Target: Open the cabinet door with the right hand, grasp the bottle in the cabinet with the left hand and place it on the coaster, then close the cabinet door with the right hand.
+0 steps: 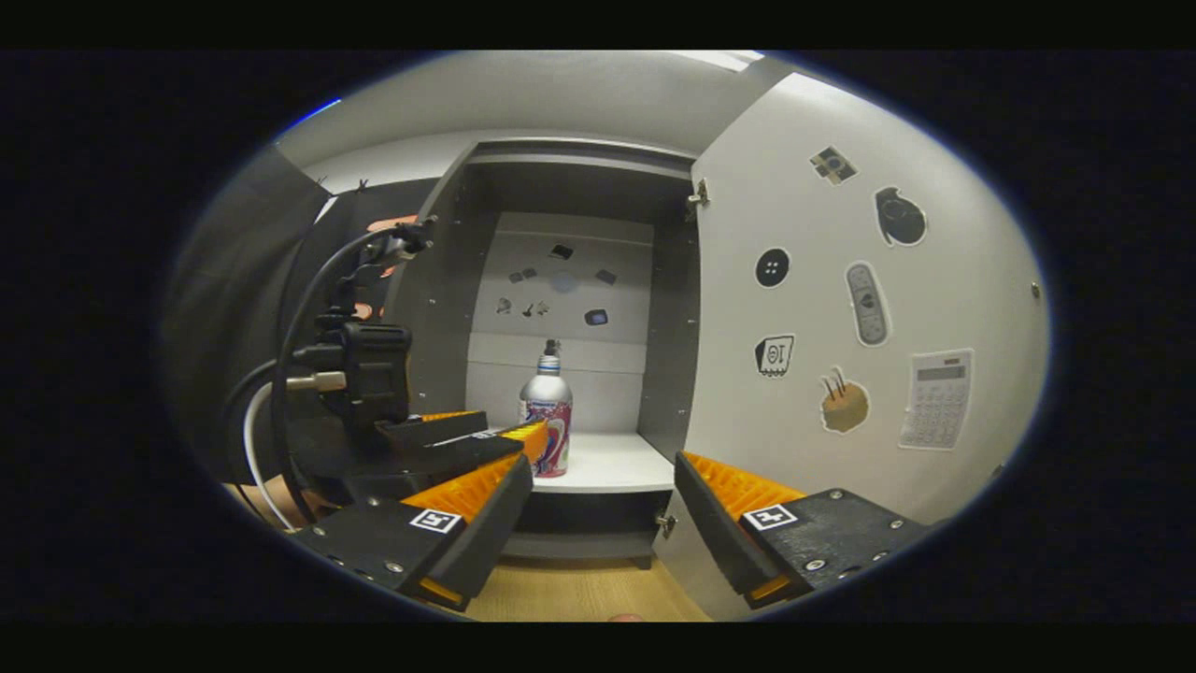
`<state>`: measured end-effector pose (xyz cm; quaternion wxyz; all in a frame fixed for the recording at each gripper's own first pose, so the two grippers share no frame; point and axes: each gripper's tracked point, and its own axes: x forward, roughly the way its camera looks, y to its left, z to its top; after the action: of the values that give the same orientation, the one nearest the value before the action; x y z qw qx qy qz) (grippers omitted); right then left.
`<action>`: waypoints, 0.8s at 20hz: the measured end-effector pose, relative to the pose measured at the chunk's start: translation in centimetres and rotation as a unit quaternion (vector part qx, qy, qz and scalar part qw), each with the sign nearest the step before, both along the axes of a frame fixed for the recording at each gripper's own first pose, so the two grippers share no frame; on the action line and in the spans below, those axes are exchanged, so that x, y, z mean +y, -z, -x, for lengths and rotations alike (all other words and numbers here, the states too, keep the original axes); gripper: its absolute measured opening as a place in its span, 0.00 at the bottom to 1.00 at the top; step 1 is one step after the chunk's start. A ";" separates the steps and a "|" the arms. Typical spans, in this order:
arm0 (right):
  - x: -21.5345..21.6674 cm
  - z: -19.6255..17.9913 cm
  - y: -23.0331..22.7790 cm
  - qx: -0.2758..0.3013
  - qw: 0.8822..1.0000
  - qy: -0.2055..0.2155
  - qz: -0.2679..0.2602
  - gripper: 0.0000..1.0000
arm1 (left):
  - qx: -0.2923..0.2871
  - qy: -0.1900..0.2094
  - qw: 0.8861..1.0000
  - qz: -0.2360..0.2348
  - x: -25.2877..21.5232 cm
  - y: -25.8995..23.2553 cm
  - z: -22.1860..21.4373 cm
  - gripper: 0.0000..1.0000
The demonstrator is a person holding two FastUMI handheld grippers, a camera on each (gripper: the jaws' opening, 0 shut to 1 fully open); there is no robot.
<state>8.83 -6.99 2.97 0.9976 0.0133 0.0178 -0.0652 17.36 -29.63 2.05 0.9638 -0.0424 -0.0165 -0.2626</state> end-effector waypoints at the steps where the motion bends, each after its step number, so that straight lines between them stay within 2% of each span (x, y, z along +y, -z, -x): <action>1: 0.1 -0.2 0.1 -0.001 1.000 -0.004 -0.002 0.94 | -0.008 -0.002 1.000 -0.002 -0.4 -0.2 -0.6 0.94; 8: -0.2 -0.4 0.9 0.010 1.000 -0.016 -0.009 0.93 | -0.017 -0.027 0.999 -0.018 -2.1 0.6 -4.4 0.94; 16: -0.6 -0.3 1.0 0.009 0.999 -0.029 -0.011 0.94 | -0.004 -0.047 0.998 -0.031 -2.9 2.1 -6.7 0.94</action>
<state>9.14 -7.62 1.98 0.9987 0.0230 0.0278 -0.0360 24.06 -32.50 -0.05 0.9759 -0.0102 -0.0144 -0.2174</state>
